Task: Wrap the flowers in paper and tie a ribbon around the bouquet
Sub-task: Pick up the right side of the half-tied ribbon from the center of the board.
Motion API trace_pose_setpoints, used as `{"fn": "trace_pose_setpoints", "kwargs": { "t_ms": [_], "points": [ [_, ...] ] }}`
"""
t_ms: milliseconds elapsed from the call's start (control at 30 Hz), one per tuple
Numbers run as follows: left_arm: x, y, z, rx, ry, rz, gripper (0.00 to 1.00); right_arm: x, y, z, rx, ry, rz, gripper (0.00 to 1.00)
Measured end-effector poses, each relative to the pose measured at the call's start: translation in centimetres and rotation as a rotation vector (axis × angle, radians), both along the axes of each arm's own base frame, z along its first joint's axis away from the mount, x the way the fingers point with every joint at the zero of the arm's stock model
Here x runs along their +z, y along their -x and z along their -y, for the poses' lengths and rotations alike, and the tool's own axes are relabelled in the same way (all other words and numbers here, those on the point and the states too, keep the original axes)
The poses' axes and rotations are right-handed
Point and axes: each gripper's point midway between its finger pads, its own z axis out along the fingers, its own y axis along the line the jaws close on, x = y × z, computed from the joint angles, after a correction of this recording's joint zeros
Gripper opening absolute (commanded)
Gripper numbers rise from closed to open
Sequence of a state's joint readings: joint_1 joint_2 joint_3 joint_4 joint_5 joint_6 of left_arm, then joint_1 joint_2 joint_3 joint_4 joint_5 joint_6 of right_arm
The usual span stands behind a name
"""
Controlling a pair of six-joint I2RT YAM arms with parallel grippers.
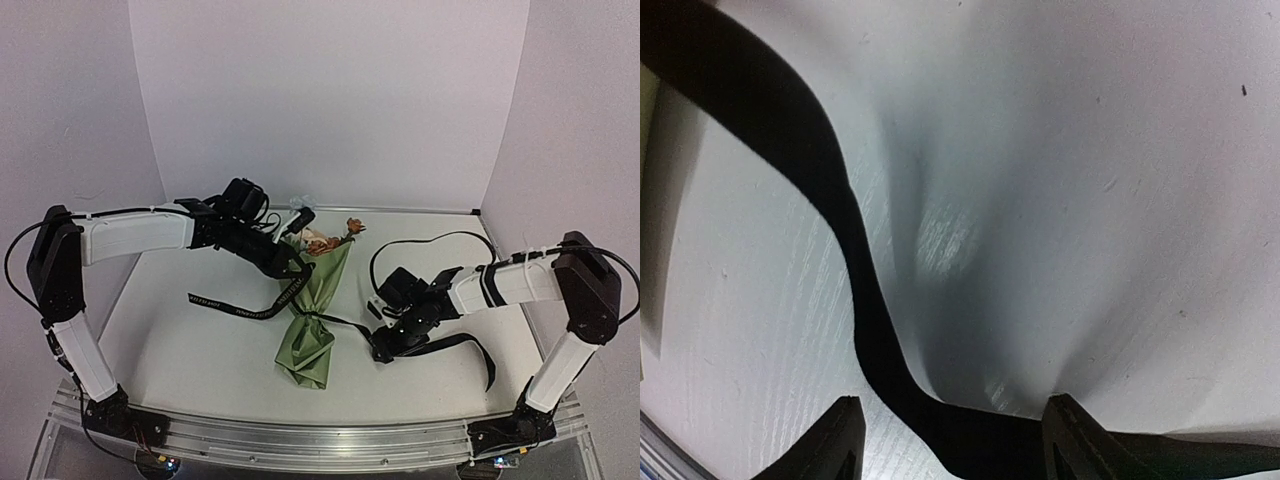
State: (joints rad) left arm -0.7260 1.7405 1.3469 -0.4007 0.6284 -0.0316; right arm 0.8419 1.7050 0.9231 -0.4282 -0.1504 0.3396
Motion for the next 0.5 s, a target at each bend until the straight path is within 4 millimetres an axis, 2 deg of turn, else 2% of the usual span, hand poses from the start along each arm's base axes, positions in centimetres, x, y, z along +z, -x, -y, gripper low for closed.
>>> {"fn": "trace_pose_setpoints", "kwargs": {
  "t_ms": [167,267,367,500],
  "points": [
    [0.2,0.5,0.3,-0.030,0.010,0.006,0.00,-0.1,0.1,-0.1,0.002,-0.003,0.003,0.01],
    [0.3,1.0,0.5,-0.059,0.018,0.013,0.00,-0.1,-0.4,0.2,-0.025,-0.010,-0.001,0.00],
    [0.3,1.8,0.7,-0.097,0.020,0.015,0.01,0.3,-1.6,1.4,-0.093,-0.028,-0.039,0.00],
    [0.1,3.4,1.9,-0.168,0.019,0.046,0.04,2.9,-4.4,1.5,-0.163,-0.083,-0.067,0.00]
  ]
}}
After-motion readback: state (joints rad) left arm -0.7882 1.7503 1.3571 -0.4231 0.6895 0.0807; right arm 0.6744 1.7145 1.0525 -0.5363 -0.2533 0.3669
